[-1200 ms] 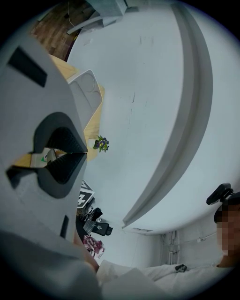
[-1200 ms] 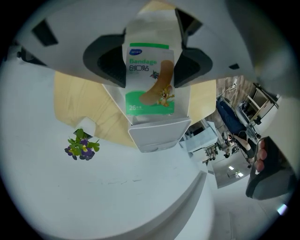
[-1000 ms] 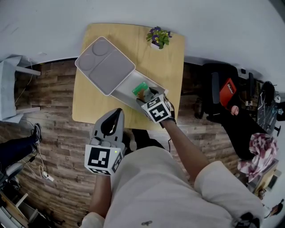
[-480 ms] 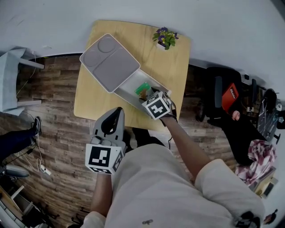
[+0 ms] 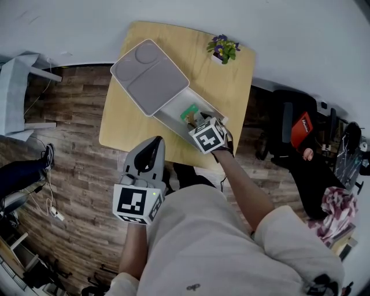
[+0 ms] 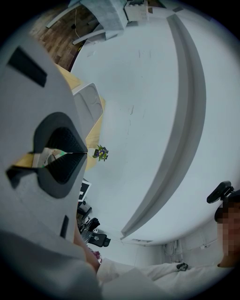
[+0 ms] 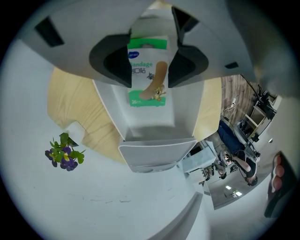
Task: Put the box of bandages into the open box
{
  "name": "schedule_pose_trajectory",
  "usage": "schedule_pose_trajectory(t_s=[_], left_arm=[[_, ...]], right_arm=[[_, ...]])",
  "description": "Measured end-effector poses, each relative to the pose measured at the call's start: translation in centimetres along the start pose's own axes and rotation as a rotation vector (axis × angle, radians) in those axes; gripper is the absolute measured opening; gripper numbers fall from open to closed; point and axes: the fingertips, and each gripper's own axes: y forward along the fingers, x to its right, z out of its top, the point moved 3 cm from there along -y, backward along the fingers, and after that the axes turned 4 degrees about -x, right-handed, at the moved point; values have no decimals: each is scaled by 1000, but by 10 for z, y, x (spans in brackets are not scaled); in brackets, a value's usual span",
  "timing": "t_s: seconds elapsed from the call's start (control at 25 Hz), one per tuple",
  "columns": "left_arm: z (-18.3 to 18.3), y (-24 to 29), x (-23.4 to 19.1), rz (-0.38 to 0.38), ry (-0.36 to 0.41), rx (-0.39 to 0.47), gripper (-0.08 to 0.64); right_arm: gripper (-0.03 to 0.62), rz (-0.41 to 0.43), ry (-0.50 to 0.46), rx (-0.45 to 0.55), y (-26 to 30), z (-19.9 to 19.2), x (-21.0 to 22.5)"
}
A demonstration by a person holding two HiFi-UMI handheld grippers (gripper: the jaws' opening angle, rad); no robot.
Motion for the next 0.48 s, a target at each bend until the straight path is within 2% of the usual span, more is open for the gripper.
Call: schedule_pose_trajectory(t_s=[0.48], left_arm=[[1,-1,-5,-10,0,1,5]], right_arm=[[238,-14,27,12,-5,1,2]])
